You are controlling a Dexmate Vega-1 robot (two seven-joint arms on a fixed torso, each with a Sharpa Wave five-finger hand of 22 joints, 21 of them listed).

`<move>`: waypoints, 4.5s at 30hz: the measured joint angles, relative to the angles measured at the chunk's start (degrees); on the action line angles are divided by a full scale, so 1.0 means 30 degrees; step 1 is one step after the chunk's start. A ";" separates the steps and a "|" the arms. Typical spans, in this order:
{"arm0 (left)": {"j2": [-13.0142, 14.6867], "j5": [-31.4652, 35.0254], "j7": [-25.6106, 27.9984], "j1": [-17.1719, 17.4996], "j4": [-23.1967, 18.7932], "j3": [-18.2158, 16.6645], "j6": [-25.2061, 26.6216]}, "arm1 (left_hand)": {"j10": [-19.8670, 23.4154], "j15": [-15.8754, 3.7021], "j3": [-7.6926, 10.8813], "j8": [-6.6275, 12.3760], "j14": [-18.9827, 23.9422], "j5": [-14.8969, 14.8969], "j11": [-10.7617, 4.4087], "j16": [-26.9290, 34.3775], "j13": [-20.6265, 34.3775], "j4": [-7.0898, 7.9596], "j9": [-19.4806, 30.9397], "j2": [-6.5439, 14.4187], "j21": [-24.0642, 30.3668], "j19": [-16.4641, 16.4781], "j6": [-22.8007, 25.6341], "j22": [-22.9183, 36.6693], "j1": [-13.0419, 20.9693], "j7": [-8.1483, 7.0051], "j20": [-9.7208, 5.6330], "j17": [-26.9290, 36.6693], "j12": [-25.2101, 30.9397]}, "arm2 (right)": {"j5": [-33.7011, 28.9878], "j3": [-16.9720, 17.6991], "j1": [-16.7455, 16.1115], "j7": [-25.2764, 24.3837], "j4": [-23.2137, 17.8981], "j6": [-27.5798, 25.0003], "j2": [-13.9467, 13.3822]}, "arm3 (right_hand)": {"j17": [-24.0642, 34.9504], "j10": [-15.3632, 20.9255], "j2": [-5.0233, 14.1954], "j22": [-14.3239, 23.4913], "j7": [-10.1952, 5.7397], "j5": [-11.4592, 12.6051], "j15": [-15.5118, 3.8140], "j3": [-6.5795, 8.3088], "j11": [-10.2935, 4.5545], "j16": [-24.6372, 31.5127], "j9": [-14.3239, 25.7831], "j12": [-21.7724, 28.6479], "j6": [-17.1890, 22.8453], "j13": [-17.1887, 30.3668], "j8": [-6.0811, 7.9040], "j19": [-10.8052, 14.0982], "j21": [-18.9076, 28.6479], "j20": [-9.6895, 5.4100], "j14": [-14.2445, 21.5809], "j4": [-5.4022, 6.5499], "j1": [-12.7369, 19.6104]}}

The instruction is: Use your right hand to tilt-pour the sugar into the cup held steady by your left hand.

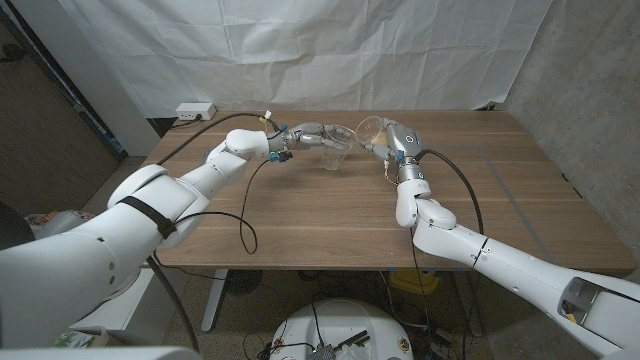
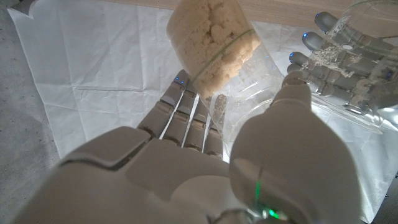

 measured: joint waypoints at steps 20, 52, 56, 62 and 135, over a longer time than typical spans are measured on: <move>-0.0703 0.0432 0.0196 -0.0840 0.1289 0.0393 0.0080 | 0.0067 0.0001 0.0055 0.0035 -0.0001 0.0000 -0.0064 0.0001 0.0092 -0.0055 -0.0015 0.0000 0.0000 0.0001 -0.0006 0.0000 0.0000 0.0006 -0.0001 -0.0001 -0.0072 | -0.1729 -0.0791 0.0643 0.1003 -0.0214 -0.1335 -0.0456 | 0.0078 0.0240 0.0040 -0.0038 -0.0028 -0.0001 -0.0034 -0.0049 -0.0239 -0.0279 0.0000 0.0000 0.0300 -0.0079 0.0133 0.0027 0.0000 -0.0175 0.0171 -0.0049 0.0054; -0.0930 0.0324 -0.0402 -0.1151 0.1488 0.0407 -0.0340 | 0.0544 0.0002 0.0210 0.0148 -0.0002 0.0000 -0.0203 0.0001 0.0175 -0.0210 -0.0058 -0.0057 0.0111 0.0001 0.0648 0.0000 -0.0058 -0.0106 -0.0001 -0.0006 -0.0071 | -0.3646 -0.2069 0.1989 0.2518 -0.0164 -0.2202 -0.1136 | 0.0266 0.0587 0.0219 -0.0048 0.0178 -0.0003 0.0034 -0.0347 -0.0385 -0.0499 -0.0129 -0.0001 0.0510 -0.0024 0.0340 0.0170 0.0000 -0.0370 0.0371 0.0021 0.0072; -0.0919 0.0322 -0.0284 -0.1150 0.1503 0.0399 -0.0341 | 0.0545 0.0002 0.0210 0.0146 -0.0002 0.0000 -0.0201 0.0002 0.0267 -0.0210 -0.0061 -0.0149 0.0111 0.0001 0.0651 -0.0001 -0.0149 -0.0107 -0.0001 -0.0007 -0.0071 | -0.4136 -0.2300 0.2136 0.2726 -0.0207 -0.2327 -0.1248 | 0.0266 0.0682 0.0221 -0.0048 0.0178 -0.0003 -0.0060 -0.0392 -0.0479 -0.0499 -0.0129 0.0106 0.0511 0.0000 0.0409 0.0239 0.0000 -0.0438 0.0468 -0.0023 0.0072; -0.0920 0.0319 -0.0085 -0.1151 0.1562 0.0397 -0.0207 | 0.0546 0.0002 0.0210 0.0111 -0.0002 -0.0001 -0.0198 0.0002 0.0267 -0.0209 -0.0080 -0.0148 0.0110 0.0001 0.0650 -0.0001 -0.0149 -0.0109 -0.0001 -0.0008 -0.0221 | -0.4768 -0.2521 0.2246 0.2827 -0.0210 -0.2435 -0.1329 | 0.0264 0.0994 0.0227 -0.0047 0.0172 -0.0012 -0.0025 -0.0392 -0.0590 -0.0634 -0.0129 0.0180 0.0716 0.0000 0.0498 0.0239 0.0000 -0.0437 0.0708 -0.0024 0.0079; -0.1755 0.0678 0.1734 -0.1992 0.1915 0.1815 0.2059 | 0.0888 0.0037 0.0236 0.0204 0.0170 -0.0075 -0.0202 0.0002 0.0442 -0.0235 0.0003 -0.0137 0.0252 0.0001 0.0976 -0.0001 -0.0138 -0.0100 -0.0001 0.0037 -0.0365 | -1.2807 -0.3994 0.4141 0.9342 -0.0152 -0.2262 -0.1945 | 0.0798 0.1674 0.0496 -0.0042 0.0135 0.0026 -0.0030 -0.0946 -0.1207 -0.1154 -0.0270 0.0160 0.1229 -0.0003 0.0642 0.0166 -0.0152 -0.0982 0.0914 0.0002 0.0659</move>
